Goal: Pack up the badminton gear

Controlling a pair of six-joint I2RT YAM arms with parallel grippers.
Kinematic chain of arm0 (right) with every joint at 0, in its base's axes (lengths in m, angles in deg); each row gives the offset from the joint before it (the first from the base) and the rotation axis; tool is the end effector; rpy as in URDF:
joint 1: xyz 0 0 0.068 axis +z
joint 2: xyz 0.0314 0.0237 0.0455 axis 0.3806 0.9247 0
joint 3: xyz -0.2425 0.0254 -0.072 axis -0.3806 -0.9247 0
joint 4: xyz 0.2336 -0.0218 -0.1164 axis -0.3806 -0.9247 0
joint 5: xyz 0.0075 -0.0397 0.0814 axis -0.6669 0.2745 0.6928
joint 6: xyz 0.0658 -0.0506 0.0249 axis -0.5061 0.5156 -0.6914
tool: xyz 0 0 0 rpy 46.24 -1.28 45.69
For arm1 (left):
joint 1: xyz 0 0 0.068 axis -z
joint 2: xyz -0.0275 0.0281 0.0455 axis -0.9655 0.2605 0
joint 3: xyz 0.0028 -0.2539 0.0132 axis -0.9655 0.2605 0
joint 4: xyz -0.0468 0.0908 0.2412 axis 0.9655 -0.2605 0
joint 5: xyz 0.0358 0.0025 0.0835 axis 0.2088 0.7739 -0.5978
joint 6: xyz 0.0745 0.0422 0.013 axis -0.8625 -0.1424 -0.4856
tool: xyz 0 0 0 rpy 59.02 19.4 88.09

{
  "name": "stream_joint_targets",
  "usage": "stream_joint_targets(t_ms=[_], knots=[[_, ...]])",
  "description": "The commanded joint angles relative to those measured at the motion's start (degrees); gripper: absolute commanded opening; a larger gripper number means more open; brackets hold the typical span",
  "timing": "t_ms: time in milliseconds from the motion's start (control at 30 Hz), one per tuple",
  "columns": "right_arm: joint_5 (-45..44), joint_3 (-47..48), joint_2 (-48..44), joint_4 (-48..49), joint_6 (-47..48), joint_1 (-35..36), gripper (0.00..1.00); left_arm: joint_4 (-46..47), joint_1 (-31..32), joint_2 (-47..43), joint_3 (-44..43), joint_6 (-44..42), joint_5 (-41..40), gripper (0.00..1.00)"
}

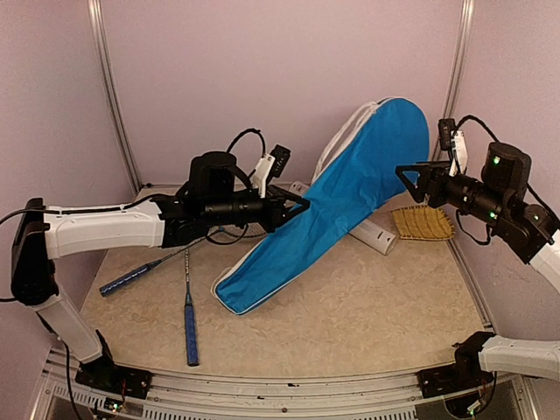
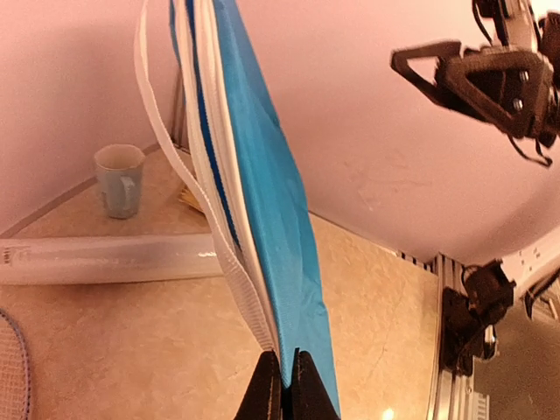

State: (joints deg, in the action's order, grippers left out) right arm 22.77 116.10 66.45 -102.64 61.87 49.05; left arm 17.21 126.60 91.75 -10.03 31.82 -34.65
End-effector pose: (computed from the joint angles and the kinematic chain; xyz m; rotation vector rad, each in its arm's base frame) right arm 0.2139 0.1168 0.3768 -0.2824 1.7043 0.6136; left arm 0.2504 -0.3555 0.2889 0.8785 1.6673 -1.0521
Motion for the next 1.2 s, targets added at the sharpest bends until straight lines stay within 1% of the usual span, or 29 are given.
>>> stream_joint_targets(t_ms=[0,167,267,433,600,733,833,1000,1167], knots=[[3.51,1.79,2.91,2.35,-0.73,-0.49,0.71,7.65,-2.35,-6.15,6.4,9.09,-7.18,0.0],[6.39,1.65,8.21,3.35,-2.01,0.04,0.68,10.33,-2.89,-11.2,16.03,18.79,-17.18,0.0],[7.35,2.18,12.88,5.04,-3.34,2.21,0.64,10.08,1.94,-12.38,19.37,17.6,-27.78,0.0],[4.21,6.9,23.89,6.21,-5.87,8.13,0.57,6.33,9.21,-9.1,18.66,16.03,-42.12,0.0],[4.14,14.8,36.47,3.3,-9.09,12.35,0.55,4.12,14.07,-3.87,17.38,18.2,-50.67,0.0],[9.37,18.49,43.54,4.09,-11.59,13.74,0.56,4.98,15.7,-2.14,17.59,18.39,-51.78,0.0],[11.19,22.75,48.08,1.79,-11.15,14.88,0.59,6.24,16.17,-2.21,18.96,19.29,-51.48,0.0],[14.08,28.06,55.83,-1.09,-10.45,16.8,0.59,7.57,16.31,-1.57,19.97,20.2,-50.41,0.0],[14.41,30.79,59.42,-1.63,-10.56,18.64,0.63,7.88,16.28,-1.43,20.4,20.0,-50.07,0.0]])
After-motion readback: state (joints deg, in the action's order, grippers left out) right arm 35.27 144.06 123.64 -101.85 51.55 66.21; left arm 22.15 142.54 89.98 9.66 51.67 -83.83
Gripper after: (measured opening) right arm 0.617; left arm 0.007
